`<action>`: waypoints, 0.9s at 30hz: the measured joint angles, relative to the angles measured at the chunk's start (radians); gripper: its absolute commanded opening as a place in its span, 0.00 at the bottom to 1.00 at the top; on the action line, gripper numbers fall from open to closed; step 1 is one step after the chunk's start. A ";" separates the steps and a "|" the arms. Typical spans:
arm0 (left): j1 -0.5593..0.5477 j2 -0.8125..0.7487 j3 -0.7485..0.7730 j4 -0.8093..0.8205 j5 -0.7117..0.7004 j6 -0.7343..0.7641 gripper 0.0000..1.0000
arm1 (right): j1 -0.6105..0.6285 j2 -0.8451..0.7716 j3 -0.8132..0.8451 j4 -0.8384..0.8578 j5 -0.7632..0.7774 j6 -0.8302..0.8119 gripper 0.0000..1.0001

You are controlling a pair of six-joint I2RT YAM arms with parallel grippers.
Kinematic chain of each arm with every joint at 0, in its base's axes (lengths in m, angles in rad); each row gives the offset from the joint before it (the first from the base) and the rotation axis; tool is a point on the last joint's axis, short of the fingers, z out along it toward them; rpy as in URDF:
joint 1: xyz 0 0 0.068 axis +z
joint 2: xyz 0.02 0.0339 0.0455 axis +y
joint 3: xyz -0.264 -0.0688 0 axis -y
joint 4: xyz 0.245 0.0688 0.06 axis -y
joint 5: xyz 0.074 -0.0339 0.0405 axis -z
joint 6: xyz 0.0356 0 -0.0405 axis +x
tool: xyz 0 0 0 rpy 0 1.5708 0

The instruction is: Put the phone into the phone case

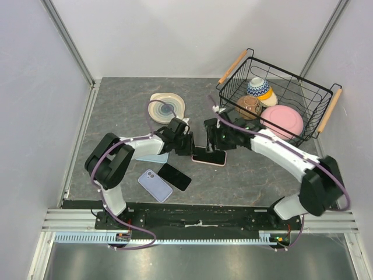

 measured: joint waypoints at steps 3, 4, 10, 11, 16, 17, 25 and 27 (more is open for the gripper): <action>-0.030 0.043 0.042 0.026 0.011 -0.007 0.39 | -0.024 -0.111 0.063 -0.019 0.003 0.020 0.98; -0.040 0.060 0.063 0.027 0.013 -0.008 0.39 | -0.029 -0.148 0.101 -0.023 0.008 0.026 0.98; -0.117 0.169 0.208 0.021 0.023 -0.016 0.40 | -0.028 -0.272 0.408 -0.031 0.040 0.037 0.98; -0.129 0.175 0.222 0.012 0.017 -0.016 0.40 | -0.028 -0.278 0.452 -0.033 0.040 0.038 0.98; -0.153 0.146 0.201 -0.017 -0.030 -0.018 0.43 | -0.030 -0.240 0.603 -0.047 -0.004 0.080 0.98; -0.153 0.121 0.179 -0.029 -0.046 -0.018 0.43 | -0.030 -0.223 0.613 -0.048 -0.021 0.098 0.98; -0.154 -0.205 -0.031 -0.169 -0.179 -0.030 0.45 | -0.035 -0.115 0.636 -0.116 -0.162 0.247 0.98; -0.154 -0.297 -0.058 -0.183 -0.203 -0.035 0.46 | -0.035 -0.113 0.642 -0.119 -0.195 0.276 0.98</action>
